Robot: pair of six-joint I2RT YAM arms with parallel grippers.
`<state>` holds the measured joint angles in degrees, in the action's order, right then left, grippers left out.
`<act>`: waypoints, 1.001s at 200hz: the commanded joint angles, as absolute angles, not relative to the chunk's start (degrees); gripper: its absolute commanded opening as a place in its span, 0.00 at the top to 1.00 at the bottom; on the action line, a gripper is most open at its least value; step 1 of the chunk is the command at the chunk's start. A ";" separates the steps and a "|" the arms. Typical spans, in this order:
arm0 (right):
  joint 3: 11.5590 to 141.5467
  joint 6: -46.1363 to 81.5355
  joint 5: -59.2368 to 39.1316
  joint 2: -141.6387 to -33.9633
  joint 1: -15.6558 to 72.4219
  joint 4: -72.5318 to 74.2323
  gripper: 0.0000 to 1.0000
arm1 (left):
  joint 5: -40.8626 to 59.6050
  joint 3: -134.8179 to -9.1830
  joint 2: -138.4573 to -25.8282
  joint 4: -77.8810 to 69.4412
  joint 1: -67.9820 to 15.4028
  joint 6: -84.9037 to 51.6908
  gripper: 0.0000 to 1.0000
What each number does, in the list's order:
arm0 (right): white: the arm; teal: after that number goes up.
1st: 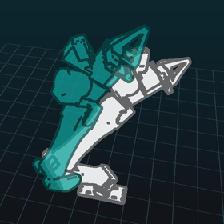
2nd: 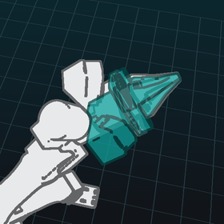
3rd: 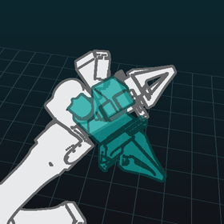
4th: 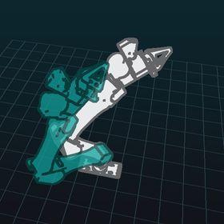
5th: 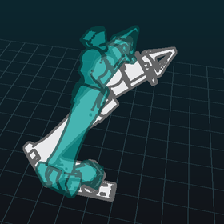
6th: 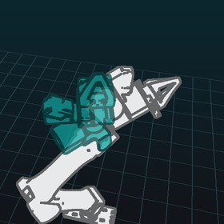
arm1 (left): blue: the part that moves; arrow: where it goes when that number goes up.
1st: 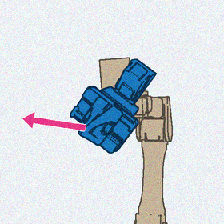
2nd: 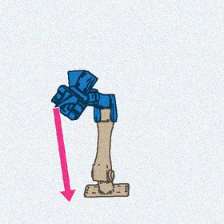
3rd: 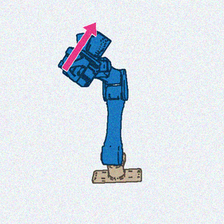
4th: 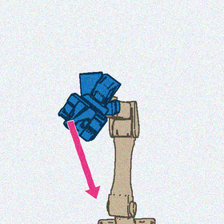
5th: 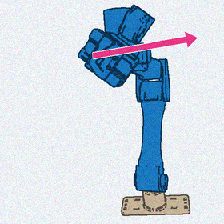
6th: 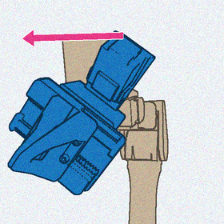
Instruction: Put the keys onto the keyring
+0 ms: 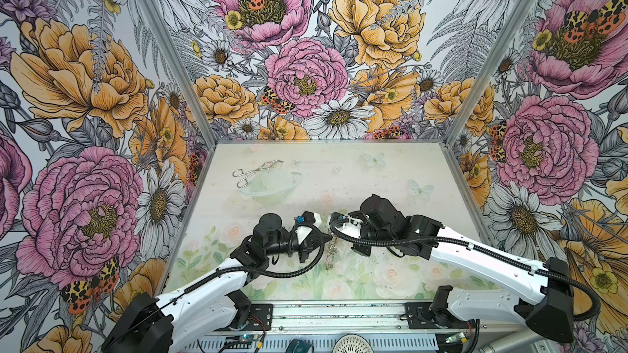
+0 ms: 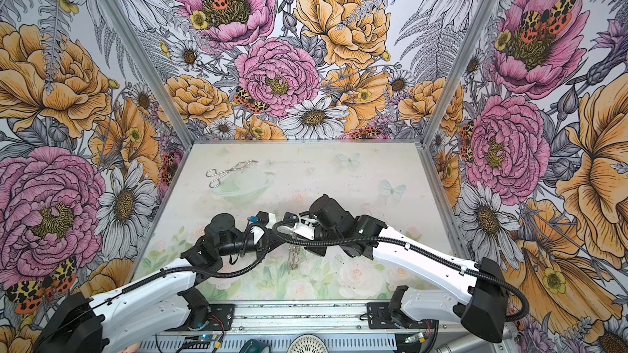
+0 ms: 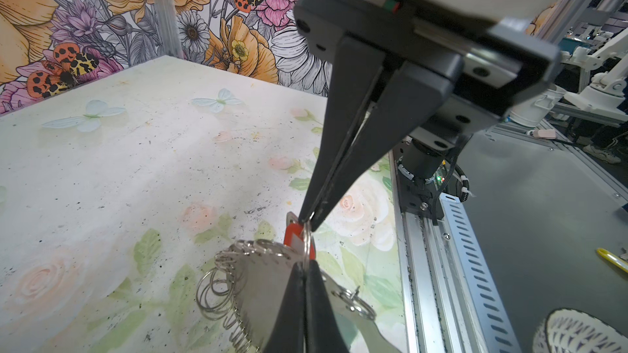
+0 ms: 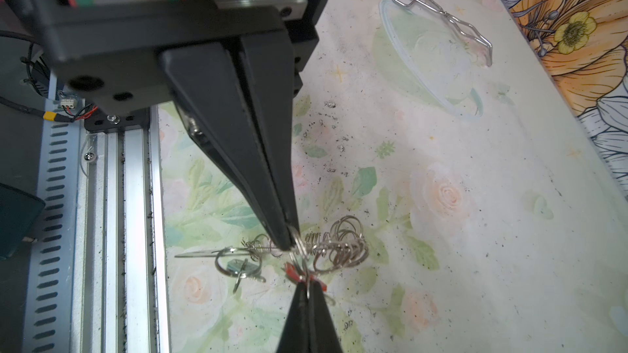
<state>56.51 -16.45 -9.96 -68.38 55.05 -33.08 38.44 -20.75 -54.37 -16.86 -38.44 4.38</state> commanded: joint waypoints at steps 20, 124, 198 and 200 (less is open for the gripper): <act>56.02 -17.22 -8.67 -68.47 55.98 -31.57 1.00 | 38.27 -21.98 -53.07 -18.26 -37.88 3.62 1.00; 57.07 -16.77 -5.60 -68.80 56.36 -31.47 1.00 | 39.06 -22.49 -54.71 -18.26 -37.97 3.46 1.00; 56.59 -13.68 -6.74 -67.81 55.36 -31.60 1.00 | 35.71 -22.16 -54.14 -17.92 -37.58 3.75 1.00; 56.73 -13.22 -6.85 -67.82 55.13 -31.67 1.00 | 35.58 -22.17 -54.18 -17.93 -37.54 3.71 1.00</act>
<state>56.40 -16.08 -6.85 -68.38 55.90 -33.08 37.58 -20.75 -54.87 -16.78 -38.30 4.36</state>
